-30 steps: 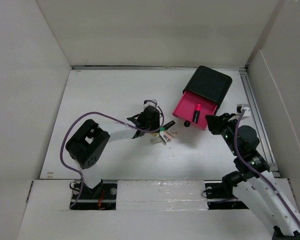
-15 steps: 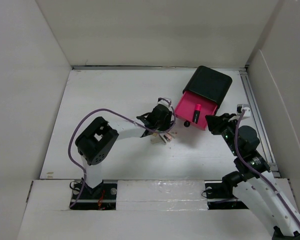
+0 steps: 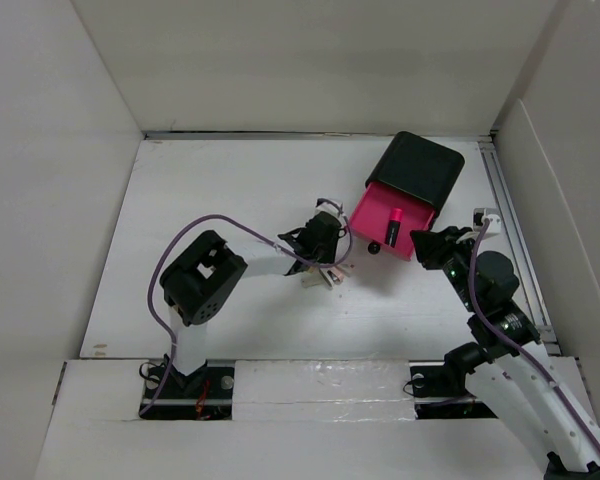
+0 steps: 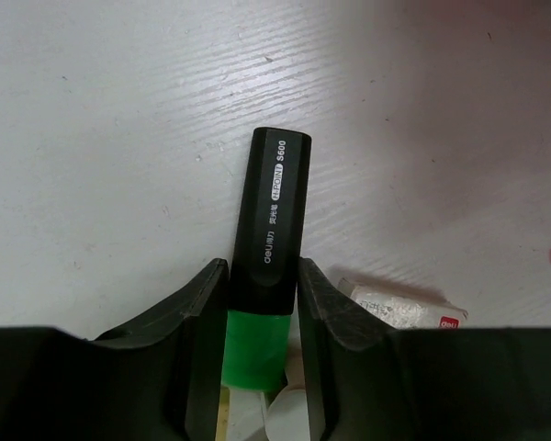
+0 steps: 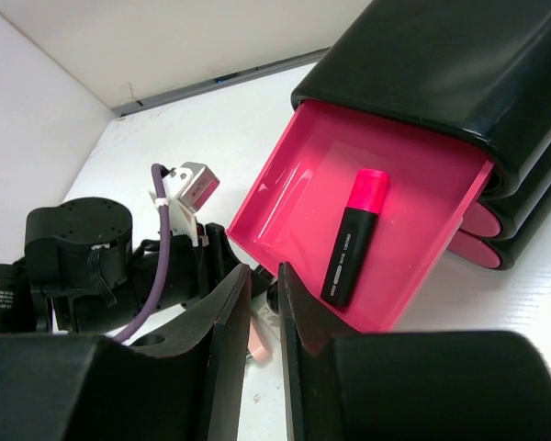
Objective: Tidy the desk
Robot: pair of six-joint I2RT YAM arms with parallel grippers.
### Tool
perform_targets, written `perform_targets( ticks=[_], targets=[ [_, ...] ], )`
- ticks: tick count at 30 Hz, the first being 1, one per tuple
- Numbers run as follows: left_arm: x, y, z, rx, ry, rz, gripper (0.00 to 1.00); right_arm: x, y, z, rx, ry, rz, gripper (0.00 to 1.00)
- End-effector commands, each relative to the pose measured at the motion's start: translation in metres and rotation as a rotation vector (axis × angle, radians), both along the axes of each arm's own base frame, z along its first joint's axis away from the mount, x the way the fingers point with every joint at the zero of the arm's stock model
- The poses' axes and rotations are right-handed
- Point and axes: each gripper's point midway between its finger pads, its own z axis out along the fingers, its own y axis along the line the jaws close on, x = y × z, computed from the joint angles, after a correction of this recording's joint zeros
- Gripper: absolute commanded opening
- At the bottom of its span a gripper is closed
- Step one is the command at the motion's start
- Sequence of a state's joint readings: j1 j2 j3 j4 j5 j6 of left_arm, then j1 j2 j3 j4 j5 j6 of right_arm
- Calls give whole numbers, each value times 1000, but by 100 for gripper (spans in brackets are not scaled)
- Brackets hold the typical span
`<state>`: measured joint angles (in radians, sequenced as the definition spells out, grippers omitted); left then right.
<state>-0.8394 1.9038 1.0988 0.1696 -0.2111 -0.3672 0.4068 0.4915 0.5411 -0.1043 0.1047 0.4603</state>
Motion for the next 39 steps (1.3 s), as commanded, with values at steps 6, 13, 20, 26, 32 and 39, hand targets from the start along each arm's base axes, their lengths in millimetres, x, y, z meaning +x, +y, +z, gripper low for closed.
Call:
perform_targets(
  ticks=[6, 13, 20, 26, 32, 39],
  targets=[
    [-7, 48, -26, 97, 27, 138, 8, 0, 4, 13, 10, -44, 17, 24],
    [14, 50, 22, -23, -52, 244, 0, 1, 4, 11, 9, -40, 16, 24],
    [31, 38, 131, -244, -215, 278, 0, 2, 6, 8, 4, -30, 23, 24],
    [5, 0, 206, -380, -311, 131, 0, 3, 8, 8, 9, -33, 31, 24],
    [-9, -50, 237, -455, -321, -31, 0, 2, 7, 8, 7, -34, 28, 24],
    [-4, -93, 235, -493, -281, -145, 0, -1, 3, 11, 13, -44, 17, 24]
  ],
)
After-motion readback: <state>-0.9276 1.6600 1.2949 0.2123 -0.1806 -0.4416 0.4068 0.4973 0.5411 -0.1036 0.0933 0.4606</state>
